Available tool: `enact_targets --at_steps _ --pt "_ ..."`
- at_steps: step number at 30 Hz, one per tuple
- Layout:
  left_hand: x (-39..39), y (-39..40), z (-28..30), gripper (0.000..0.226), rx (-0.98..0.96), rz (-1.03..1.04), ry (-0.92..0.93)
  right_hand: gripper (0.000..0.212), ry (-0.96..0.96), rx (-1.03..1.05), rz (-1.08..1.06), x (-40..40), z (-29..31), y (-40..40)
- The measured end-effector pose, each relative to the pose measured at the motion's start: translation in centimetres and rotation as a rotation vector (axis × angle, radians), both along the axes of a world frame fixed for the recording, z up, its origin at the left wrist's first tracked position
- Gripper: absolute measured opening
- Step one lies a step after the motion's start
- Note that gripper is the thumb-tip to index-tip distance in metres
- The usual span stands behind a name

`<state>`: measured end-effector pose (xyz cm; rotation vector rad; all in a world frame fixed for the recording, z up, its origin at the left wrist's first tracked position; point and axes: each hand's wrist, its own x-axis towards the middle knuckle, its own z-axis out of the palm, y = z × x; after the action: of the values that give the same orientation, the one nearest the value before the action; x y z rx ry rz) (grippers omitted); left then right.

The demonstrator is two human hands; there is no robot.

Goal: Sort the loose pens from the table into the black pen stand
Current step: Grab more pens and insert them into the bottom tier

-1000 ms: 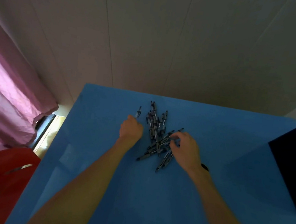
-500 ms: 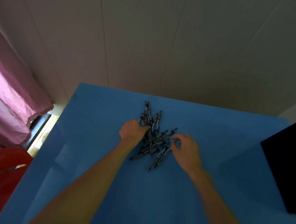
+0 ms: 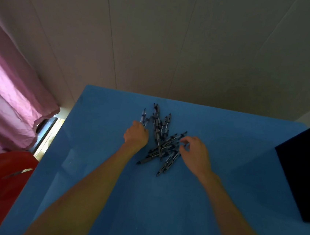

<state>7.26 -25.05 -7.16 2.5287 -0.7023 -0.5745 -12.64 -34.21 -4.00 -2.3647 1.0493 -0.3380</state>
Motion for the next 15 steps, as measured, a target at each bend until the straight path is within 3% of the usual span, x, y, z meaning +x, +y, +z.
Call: enact_targets --at_steps 5,8,11,15 --pt "0.3 0.8 0.5 0.031 -0.125 0.024 0.253 0.019 -0.023 0.022 0.008 0.5 0.0 0.3" --pt "-0.7 1.0 0.8 0.01 -0.162 0.024 0.269 0.017 -0.041 0.034 -0.002 0.7 -0.1 0.5" --pt "-2.4 0.8 0.6 0.053 -0.157 0.063 0.233 0.016 -0.041 0.039 -0.007 0.8 -0.1 0.7" --pt "-3.7 0.5 0.0 0.061 -0.103 0.021 0.214 0.017 -0.043 0.032 -0.01 0.7 -0.1 0.8"
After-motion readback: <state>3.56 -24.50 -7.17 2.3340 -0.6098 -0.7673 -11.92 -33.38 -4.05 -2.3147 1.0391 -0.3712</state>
